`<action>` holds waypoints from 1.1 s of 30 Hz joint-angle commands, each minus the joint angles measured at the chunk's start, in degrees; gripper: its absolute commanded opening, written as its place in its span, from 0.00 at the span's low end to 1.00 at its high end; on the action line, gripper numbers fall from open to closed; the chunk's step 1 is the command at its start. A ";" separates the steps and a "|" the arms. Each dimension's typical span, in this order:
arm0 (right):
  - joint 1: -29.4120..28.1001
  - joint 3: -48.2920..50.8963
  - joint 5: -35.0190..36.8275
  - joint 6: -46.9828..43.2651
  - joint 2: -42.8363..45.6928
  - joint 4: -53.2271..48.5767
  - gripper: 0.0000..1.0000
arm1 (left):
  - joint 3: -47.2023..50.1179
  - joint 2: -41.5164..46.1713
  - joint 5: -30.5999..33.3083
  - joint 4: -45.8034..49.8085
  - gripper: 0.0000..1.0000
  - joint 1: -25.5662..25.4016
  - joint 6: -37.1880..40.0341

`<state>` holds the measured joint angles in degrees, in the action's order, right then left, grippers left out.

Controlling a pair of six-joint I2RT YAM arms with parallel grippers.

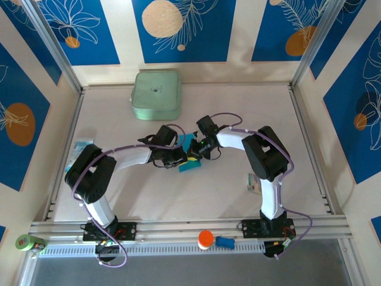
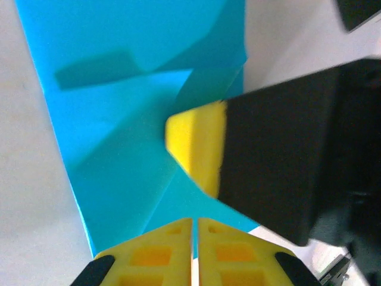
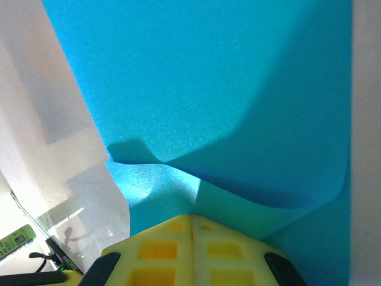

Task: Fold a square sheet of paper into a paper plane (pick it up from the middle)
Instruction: Fold the triangle a second time at the center of the table.

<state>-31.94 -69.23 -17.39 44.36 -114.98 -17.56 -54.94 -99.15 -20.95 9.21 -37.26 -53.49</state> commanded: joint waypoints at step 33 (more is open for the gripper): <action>0.31 1.78 4.83 0.06 -3.63 -5.20 0.00 | 18.87 3.83 -1.65 -9.46 0.10 -1.67 1.60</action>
<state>-32.01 -69.25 -18.04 44.36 -115.09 -17.87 -38.96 -96.49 -21.45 -10.04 -38.06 -53.80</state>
